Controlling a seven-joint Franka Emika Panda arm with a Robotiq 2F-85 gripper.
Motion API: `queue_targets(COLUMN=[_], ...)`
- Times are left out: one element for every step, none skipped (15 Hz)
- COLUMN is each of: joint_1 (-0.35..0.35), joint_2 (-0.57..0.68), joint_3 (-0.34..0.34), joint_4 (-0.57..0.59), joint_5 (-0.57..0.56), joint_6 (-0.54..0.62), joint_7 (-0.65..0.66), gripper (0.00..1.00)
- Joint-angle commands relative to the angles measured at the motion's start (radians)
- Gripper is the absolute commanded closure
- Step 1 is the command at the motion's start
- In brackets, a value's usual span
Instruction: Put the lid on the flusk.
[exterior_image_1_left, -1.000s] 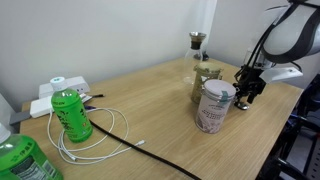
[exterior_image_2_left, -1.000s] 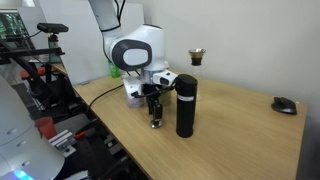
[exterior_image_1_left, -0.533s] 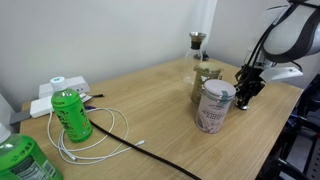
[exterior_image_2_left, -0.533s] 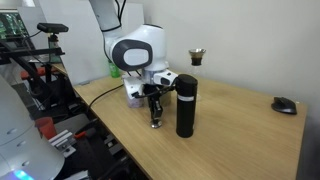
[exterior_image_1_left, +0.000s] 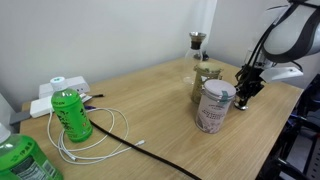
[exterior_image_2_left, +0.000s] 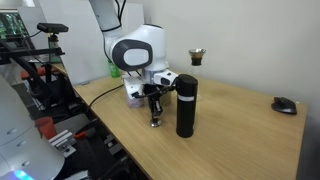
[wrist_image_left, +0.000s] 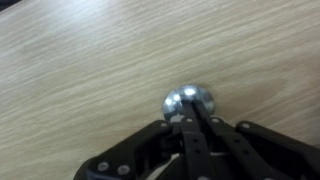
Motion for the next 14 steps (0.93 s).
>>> queue_targets(joint_1=[0.008,0.014,0.02,0.015,0.011,0.012,0.012,0.01,0.005,0.0,-0.004,-0.009,-0.012,-0.016], joint_2=[-0.047,-0.061,-0.074,-0.092,-0.111,-0.134,-0.155,-0.182,-0.207,-0.235,-0.26,-0.287,-0.31,-0.332], joint_3=[-0.033,-0.044,-0.055,-0.048,-0.041,-0.041,-0.041,-0.039,-0.033,-0.029,-0.025,-0.018,-0.013,-0.008], joint_4=[-0.024,-0.029,-0.031,-0.033,-0.034,-0.034,-0.033,-0.032,-0.031,-0.027,-0.023,-0.015,-0.007,0.005], joint_5=[-0.047,-0.064,-0.086,-0.09,-0.093,-0.104,-0.117,-0.13,-0.135,-0.142,-0.151,-0.148,-0.146,-0.146], joint_6=[-0.039,-0.052,-0.062,-0.077,-0.093,-0.104,-0.112,-0.121,-0.124,-0.125,-0.128,-0.146,-0.166,-0.197], joint_7=[0.021,0.029,0.037,0.033,0.033,0.04,0.049,0.06,0.065,0.075,0.083,0.083,0.079,0.076], gripper=[0.99,0.99,0.99,0.99,0.99,0.99,0.99,0.99,0.99,0.99,0.99,0.99,0.99,0.99])
